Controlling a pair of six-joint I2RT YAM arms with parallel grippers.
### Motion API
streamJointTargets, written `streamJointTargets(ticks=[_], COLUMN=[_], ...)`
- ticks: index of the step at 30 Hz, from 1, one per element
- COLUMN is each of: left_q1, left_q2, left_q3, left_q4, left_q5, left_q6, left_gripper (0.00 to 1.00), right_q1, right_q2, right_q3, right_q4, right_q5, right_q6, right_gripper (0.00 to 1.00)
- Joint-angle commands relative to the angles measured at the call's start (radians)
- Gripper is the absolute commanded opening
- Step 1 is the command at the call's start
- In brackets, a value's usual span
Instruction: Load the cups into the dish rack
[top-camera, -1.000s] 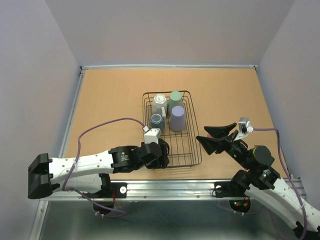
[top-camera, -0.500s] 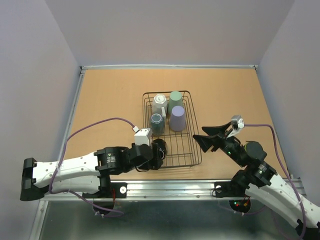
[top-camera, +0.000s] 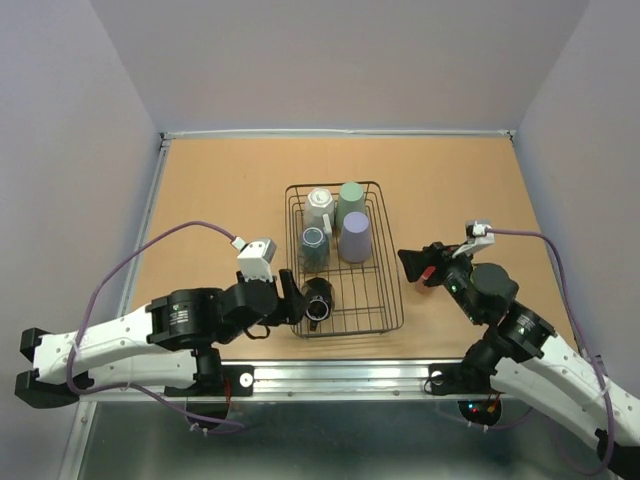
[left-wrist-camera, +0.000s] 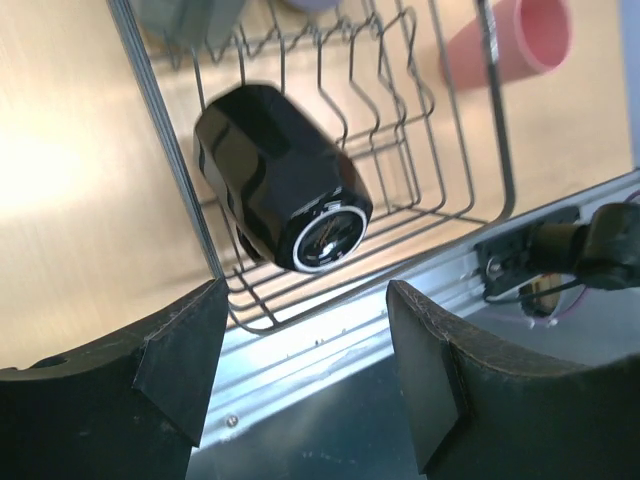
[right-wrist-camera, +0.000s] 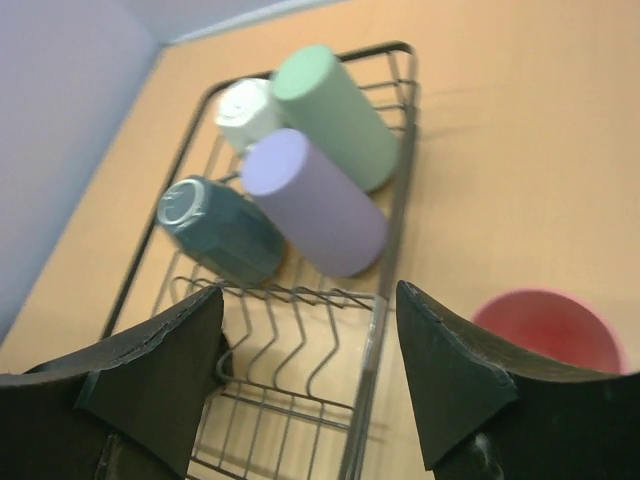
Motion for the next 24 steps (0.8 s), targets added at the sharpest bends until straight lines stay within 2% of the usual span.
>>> streamJointTargets(ticks=[1,4,7,10,16,24], left_q1=[-0.002,-0.002,-0.002,-0.002,0.000,-0.002], left_q2=[-0.050,-0.086,-0.165,-0.203,-0.237,-0.193], left_q3=[0.019,0.001,-0.059,-0.079,-0.093,-0.096], left_q4=[0.011,0.033,0.177,0.172,0.212,0.212], left_q5=[-0.125,-0.173,-0.145,-0.196,-0.165,-0.153], left_q6=[0.140,0.170,0.301,0.297,0.340,0.339], left_gripper=[0.75,0.79,0.79,0.81,0.83,0.82], right_q1=[0.009,0.007,0.007,0.009,0.007,0.006], right_q2=[0.130,0.204,0.271,0.307,0.391,0.524], right_q3=[0.143,0.191,0.218,0.234,0.248,0.257], right_q4=[-0.182,-0.242,-0.287,-0.328,-0.370,-0.393], right_q5=[0.188,0.217,0.235,0.263,0.289,0.341], right_q6=[0.082,0.101,0.139,0.168,0.186,0.193], right_gripper=[0.74,0.68,0.62,0.57,0.54,0.55])
